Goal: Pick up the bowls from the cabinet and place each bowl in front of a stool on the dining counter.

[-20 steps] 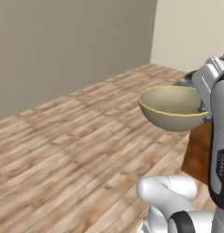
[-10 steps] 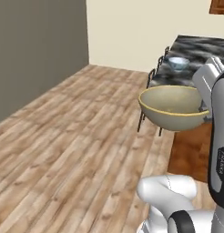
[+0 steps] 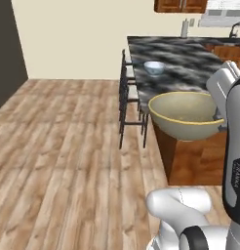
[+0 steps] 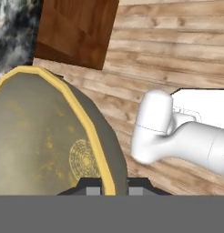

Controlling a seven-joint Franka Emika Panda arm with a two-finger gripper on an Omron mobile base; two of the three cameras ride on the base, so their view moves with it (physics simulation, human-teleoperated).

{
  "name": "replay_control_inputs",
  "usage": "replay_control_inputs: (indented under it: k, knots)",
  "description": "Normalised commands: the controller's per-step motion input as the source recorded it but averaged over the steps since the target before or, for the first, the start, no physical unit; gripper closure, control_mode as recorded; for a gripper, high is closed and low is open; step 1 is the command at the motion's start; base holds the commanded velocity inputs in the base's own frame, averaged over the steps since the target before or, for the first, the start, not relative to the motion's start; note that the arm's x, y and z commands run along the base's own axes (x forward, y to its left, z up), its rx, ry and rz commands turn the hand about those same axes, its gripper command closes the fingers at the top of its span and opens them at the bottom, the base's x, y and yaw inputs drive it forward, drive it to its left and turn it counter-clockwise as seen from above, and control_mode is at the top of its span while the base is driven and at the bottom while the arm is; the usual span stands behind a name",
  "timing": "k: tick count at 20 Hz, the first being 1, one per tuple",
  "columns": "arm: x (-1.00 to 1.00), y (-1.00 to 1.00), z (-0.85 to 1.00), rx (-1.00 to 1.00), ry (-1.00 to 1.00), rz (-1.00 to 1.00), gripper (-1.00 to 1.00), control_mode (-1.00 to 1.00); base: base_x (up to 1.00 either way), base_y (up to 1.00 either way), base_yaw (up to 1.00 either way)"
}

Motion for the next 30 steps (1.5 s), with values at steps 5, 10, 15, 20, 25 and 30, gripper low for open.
replay_control_inputs:
  k: [5,10,15,20,25,30]
  knots:
    - [0.00,0.00,0.00,0.00,0.00,0.00,1.00,1.00,0.75,1.00,-0.56]
    - [0.00,0.00,0.00,0.00,0.00,0.00,1.00,1.00,0.61,1.00,-0.47]
    - [0.00,0.00,0.00,0.00,0.00,0.00,1.00,1.00,0.58,1.00,-0.42]
    - [0.00,0.00,0.00,0.00,0.00,0.00,1.00,1.00,0.45,1.00,-0.35]
    - [0.00,0.00,0.00,0.00,0.00,0.00,1.00,1.00,0.37,0.88,-0.32]
    - [0.00,0.00,0.00,0.00,0.00,0.00,1.00,1.00,0.33,0.78,-0.29]
